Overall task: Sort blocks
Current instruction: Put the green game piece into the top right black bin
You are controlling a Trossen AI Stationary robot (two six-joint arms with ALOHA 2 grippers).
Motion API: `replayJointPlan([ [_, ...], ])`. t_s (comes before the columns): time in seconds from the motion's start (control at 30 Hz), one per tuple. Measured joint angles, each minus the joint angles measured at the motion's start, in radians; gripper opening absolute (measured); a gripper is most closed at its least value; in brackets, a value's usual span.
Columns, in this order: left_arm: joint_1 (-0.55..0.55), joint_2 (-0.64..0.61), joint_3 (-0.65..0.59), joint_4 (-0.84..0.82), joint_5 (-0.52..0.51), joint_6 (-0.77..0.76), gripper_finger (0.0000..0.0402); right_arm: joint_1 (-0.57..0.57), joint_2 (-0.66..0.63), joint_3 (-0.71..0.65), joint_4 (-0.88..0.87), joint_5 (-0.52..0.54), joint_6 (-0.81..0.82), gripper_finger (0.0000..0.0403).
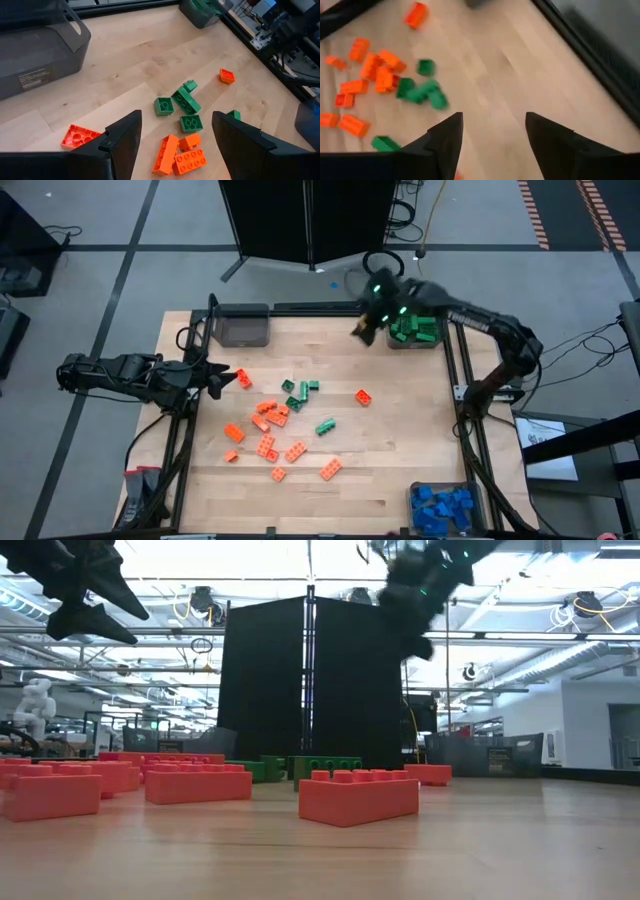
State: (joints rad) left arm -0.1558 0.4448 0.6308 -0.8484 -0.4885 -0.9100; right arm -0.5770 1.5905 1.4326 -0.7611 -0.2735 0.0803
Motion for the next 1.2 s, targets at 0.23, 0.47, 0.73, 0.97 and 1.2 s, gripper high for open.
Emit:
replayJointPlan([
  [0.23, 0.000, 0.000, 0.000, 0.000, 0.000, 0.000, 0.0244, 0.219, 0.143, 0.000, 0.235, 0.189, -0.125, 0.0210],
  [0.47, 0.000, 0.000, 0.000, -0.001, 0.001, 0.000, 0.0244, 0.282, 0.299, -0.001, 0.291, 0.193, -0.140, 0.0210],
  [0.73, 0.000, 0.000, 0.000, -0.010, 0.002, 0.000, 0.0244, 0.323, 0.391, -0.001, 0.336, 0.149, -0.152, 0.0210],
  [0.97, 0.000, 0.000, 0.000, -0.012, 0.007, 0.000, 0.0244, 0.340, 0.401, -0.001, 0.376, 0.141, -0.153, 0.0210],
  [1.2, 0.000, 0.000, 0.000, -0.025, 0.007, 0.000, 0.0244, 0.340, 0.437, 0.000, 0.399, 0.144, -0.146, 0.0210],
])
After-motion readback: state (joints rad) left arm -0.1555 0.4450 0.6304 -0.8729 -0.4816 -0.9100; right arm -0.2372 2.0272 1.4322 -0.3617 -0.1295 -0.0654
